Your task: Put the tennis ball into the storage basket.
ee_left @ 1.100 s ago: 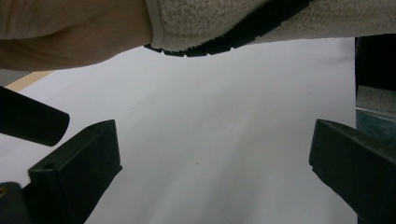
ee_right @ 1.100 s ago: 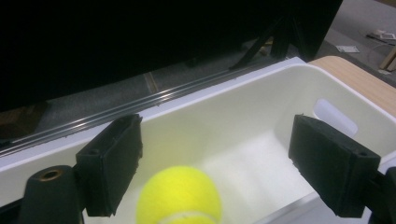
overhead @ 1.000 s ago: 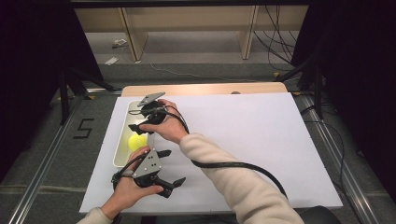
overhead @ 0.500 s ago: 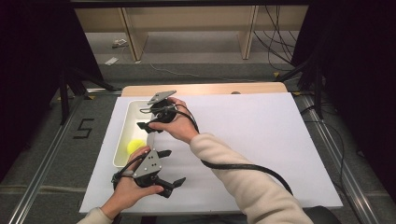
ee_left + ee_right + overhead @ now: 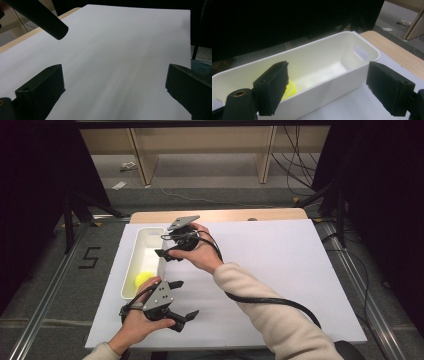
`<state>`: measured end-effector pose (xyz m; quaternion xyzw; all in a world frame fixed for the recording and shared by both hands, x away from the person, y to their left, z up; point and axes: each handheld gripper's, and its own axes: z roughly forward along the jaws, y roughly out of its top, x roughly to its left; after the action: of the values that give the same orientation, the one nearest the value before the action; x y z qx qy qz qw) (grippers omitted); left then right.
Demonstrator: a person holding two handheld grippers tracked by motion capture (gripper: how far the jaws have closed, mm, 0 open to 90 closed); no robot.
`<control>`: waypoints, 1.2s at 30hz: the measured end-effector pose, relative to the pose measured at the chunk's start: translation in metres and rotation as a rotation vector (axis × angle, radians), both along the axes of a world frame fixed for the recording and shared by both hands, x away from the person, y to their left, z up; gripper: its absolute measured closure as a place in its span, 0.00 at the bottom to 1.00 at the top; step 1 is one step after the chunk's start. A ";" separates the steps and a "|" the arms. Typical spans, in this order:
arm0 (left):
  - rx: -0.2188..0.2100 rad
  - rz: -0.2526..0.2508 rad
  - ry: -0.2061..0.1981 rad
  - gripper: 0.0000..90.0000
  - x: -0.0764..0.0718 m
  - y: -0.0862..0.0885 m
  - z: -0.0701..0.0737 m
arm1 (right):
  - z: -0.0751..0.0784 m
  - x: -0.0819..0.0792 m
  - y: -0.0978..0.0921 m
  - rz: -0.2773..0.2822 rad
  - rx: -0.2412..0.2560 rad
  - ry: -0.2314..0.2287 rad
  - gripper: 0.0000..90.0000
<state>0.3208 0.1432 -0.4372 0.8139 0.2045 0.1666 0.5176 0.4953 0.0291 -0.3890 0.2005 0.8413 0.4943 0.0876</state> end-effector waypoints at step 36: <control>-0.001 0.010 0.004 0.02 0.001 0.000 -0.001 | 0.007 -0.013 -0.087 -0.082 0.029 -0.028 0.21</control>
<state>0.3214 0.1435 -0.4380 0.8130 0.2094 0.1675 0.5168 0.4824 -0.0579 -0.3818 0.2292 0.8238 0.5052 0.1164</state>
